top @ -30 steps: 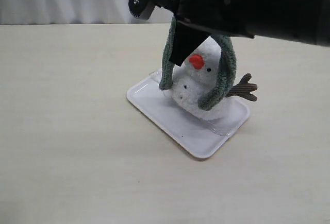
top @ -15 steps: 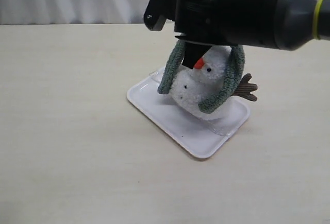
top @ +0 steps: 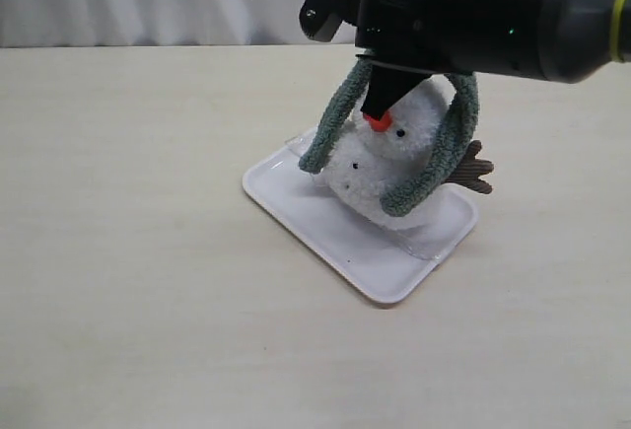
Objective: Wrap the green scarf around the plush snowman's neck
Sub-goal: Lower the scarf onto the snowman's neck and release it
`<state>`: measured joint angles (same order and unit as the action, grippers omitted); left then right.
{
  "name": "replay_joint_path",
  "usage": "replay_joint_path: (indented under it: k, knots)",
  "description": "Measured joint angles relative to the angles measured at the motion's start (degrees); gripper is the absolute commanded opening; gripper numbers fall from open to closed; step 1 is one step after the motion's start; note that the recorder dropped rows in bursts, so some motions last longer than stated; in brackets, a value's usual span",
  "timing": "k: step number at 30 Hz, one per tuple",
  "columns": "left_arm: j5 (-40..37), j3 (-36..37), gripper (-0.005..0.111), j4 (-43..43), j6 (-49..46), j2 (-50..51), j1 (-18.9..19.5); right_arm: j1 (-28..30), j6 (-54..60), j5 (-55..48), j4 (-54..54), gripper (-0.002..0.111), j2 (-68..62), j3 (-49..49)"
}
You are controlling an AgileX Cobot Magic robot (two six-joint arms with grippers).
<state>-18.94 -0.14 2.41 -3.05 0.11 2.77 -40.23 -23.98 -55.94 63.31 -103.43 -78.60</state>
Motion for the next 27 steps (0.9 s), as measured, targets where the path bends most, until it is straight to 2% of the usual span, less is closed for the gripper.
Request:
replay_joint_path:
  k: [2,5,12,27]
  knots:
    - [0.0,0.0,0.0,0.0,0.0,0.0,0.0,0.0,-2.0,0.4,-0.1,0.043,0.0,0.0]
    - [0.0,0.0,0.0,0.0,0.0,0.0,0.0,0.1,-4.7,2.2,-3.9,0.043,0.0,0.0]
    - [0.0,0.0,0.0,0.0,0.0,0.0,0.0,4.9,-5.5,3.5,-23.3,0.043,-0.1,-5.1]
    - [0.0,0.0,0.0,0.0,0.0,0.0,0.0,5.5,4.1,-1.0,-33.3,0.043,5.6,-7.0]
